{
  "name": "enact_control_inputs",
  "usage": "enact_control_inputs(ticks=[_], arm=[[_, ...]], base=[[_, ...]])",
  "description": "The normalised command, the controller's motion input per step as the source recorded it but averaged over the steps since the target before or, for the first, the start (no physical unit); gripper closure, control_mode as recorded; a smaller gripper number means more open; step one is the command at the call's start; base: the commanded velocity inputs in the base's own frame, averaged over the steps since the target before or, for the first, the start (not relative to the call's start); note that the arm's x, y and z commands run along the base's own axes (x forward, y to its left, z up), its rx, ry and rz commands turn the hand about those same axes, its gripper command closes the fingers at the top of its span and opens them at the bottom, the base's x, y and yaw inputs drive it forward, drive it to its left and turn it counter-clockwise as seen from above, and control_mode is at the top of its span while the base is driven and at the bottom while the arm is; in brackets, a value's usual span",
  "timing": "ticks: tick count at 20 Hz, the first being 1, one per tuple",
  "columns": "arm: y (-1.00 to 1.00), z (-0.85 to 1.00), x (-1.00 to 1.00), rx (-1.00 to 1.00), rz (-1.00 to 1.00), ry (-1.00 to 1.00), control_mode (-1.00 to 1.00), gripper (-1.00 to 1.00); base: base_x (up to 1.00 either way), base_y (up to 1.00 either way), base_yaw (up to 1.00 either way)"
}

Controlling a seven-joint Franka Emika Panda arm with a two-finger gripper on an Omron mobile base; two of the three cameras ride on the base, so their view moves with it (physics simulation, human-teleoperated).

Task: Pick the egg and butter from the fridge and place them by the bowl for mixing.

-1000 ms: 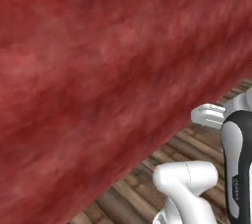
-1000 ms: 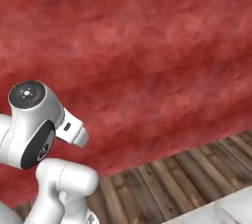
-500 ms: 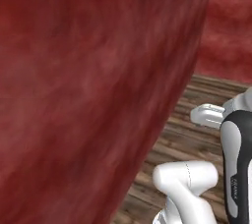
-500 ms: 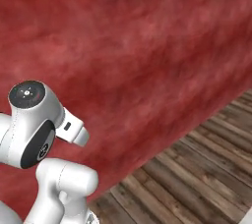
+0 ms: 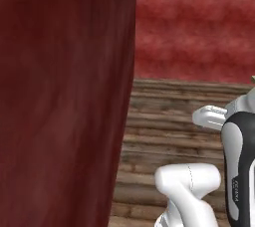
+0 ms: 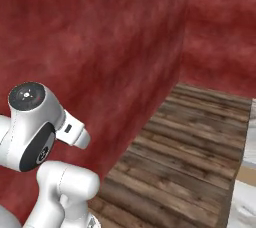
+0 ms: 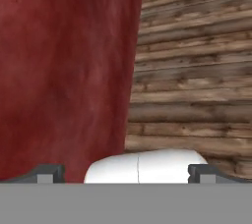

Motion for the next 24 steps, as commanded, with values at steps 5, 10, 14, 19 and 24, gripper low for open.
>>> enact_control_inputs(ticks=[5,10,14,19,24], arm=[[0.0,0.0,0.0,0.0,0.0,0.0,1.0,-1.0],[0.0,0.0,0.0,0.0,0.0,0.0,1.0,-1.0],[0.0,0.0,0.0,0.0,0.0,0.0,1.0,-1.0],[0.0,0.0,0.0,0.0,0.0,0.0,1.0,-1.0],[0.0,0.0,0.0,0.0,0.0,0.0,1.0,-1.0]], base=[[1.0,-0.26,-0.29],[1.0,-0.17,-0.15],[1.0,-0.23,-0.09],[1.0,-0.21,-0.1],[1.0,-0.23,-0.1]])
